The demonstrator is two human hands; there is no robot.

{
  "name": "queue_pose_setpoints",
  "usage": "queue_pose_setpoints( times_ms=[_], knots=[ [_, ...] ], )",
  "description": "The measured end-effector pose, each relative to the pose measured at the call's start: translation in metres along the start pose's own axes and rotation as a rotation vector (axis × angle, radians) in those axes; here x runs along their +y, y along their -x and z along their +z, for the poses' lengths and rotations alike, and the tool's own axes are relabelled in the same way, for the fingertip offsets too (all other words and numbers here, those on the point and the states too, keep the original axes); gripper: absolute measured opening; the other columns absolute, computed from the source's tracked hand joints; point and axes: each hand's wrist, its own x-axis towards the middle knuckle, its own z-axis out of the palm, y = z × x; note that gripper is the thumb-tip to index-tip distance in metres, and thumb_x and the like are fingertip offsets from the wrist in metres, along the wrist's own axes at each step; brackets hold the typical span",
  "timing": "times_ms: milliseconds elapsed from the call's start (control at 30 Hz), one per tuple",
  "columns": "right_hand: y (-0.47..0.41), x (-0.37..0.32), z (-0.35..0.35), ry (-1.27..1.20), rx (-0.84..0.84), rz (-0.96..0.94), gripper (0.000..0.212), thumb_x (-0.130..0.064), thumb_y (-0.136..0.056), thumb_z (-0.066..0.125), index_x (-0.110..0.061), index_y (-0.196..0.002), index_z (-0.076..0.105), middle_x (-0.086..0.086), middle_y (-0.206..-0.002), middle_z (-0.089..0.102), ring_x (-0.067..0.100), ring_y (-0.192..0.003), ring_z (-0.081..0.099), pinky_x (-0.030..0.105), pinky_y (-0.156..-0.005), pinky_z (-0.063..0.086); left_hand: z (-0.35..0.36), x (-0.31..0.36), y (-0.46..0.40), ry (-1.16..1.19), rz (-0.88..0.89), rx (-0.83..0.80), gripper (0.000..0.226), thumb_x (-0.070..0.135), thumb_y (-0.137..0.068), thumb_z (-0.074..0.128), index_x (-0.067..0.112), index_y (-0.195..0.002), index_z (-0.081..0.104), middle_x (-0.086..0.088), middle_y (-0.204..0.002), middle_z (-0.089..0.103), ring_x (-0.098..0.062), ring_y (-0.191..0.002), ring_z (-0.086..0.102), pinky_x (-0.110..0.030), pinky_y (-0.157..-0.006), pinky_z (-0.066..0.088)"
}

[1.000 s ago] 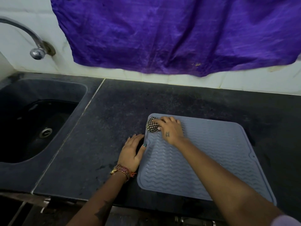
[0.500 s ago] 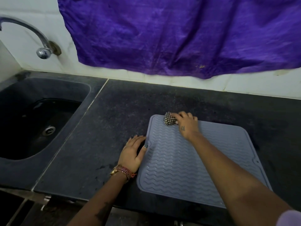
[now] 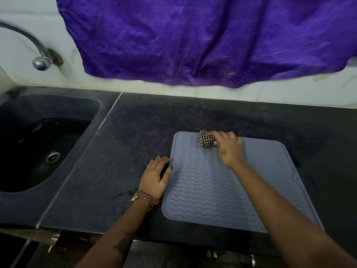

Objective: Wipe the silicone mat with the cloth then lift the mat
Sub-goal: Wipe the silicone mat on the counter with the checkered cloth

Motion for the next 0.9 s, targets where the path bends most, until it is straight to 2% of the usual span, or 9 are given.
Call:
queue_pose_setpoints(
  times_ms=[133, 233, 400, 500, 633, 700, 800, 900],
  knots=[
    [0.033, 0.000, 0.011, 0.007, -0.023, -0.009, 0.045, -0.012, -0.096, 0.040, -0.038, -0.132, 0.045, -0.009, -0.135, 0.050, 0.021, -0.115, 0.040, 0.036, -0.090, 0.026, 0.000, 0.001, -0.001, -0.005, -0.002, -0.007, 0.052, 0.043, -0.089, 0.036, 0.016, -0.129, 0.054, -0.006, -0.137, 0.051, -0.022, -0.135, 0.036, -0.033, -0.116, 0.016],
    [0.037, -0.005, 0.005, -0.084, 0.012, 0.028, 0.046, -0.008, -0.092, 0.043, -0.036, -0.128, 0.050, -0.006, -0.130, 0.055, 0.023, -0.111, 0.043, 0.036, -0.086, 0.026, 0.000, -0.001, -0.001, -0.020, 0.011, -0.020, 0.051, 0.043, -0.089, 0.036, 0.016, -0.129, 0.053, -0.006, -0.137, 0.051, -0.023, -0.135, 0.036, -0.035, -0.117, 0.015],
    [0.069, -0.013, 0.013, -0.083, 0.057, -0.033, 0.045, -0.009, -0.093, 0.046, -0.038, -0.127, 0.052, -0.010, -0.124, 0.059, 0.018, -0.107, 0.045, 0.032, -0.085, 0.023, 0.000, 0.000, -0.001, -0.046, 0.012, -0.033, 0.053, 0.044, -0.089, 0.034, 0.016, -0.130, 0.053, -0.006, -0.138, 0.050, -0.023, -0.135, 0.035, -0.035, -0.117, 0.014],
    [0.073, -0.016, 0.003, -0.139, 0.076, -0.025, 0.045, -0.007, -0.090, 0.051, -0.036, -0.124, 0.055, -0.010, -0.118, 0.062, 0.019, -0.101, 0.048, 0.031, -0.077, 0.022, 0.000, 0.001, 0.000, -0.048, 0.019, -0.040, 0.053, 0.044, -0.088, 0.034, 0.016, -0.129, 0.053, -0.006, -0.138, 0.049, -0.023, -0.136, 0.035, -0.035, -0.117, 0.014],
    [0.110, -0.024, 0.010, -0.112, 0.124, -0.100, 0.044, -0.007, -0.084, 0.061, -0.034, -0.119, 0.061, -0.007, -0.113, 0.065, 0.023, -0.094, 0.054, 0.034, -0.078, 0.028, -0.001, 0.001, -0.001, -0.043, 0.011, -0.036, 0.053, 0.043, -0.087, 0.035, 0.015, -0.129, 0.053, -0.007, -0.138, 0.050, -0.023, -0.136, 0.035, -0.034, -0.117, 0.013],
    [0.114, -0.025, 0.006, -0.143, 0.132, -0.093, 0.041, -0.008, -0.085, 0.059, -0.032, -0.118, 0.062, -0.006, -0.112, 0.066, 0.023, -0.093, 0.055, 0.034, -0.078, 0.029, -0.001, 0.001, -0.001, -0.059, 0.019, -0.039, 0.054, 0.044, -0.088, 0.034, 0.016, -0.129, 0.053, -0.006, -0.138, 0.049, -0.023, -0.136, 0.034, -0.032, -0.117, 0.012],
    [0.130, -0.029, 0.000, -0.157, 0.191, -0.102, 0.039, -0.013, -0.083, 0.059, -0.033, -0.116, 0.063, -0.009, -0.108, 0.067, 0.020, -0.085, 0.057, 0.030, -0.074, 0.027, 0.000, 0.001, 0.000, -0.078, 0.039, -0.051, 0.061, 0.053, -0.087, 0.029, 0.017, -0.130, 0.053, -0.005, -0.140, 0.048, -0.022, -0.137, 0.032, -0.033, -0.117, 0.011],
    [0.159, -0.032, 0.005, -0.109, 0.189, -0.196, 0.044, -0.010, -0.078, 0.068, -0.034, -0.115, 0.064, -0.010, -0.112, 0.066, 0.020, -0.087, 0.060, 0.030, -0.078, 0.029, 0.000, 0.001, 0.000, -0.103, 0.043, -0.053, 0.074, 0.062, -0.082, 0.020, 0.016, -0.131, 0.052, -0.005, -0.141, 0.047, -0.022, -0.137, 0.032, -0.035, -0.118, 0.012]
  ],
)
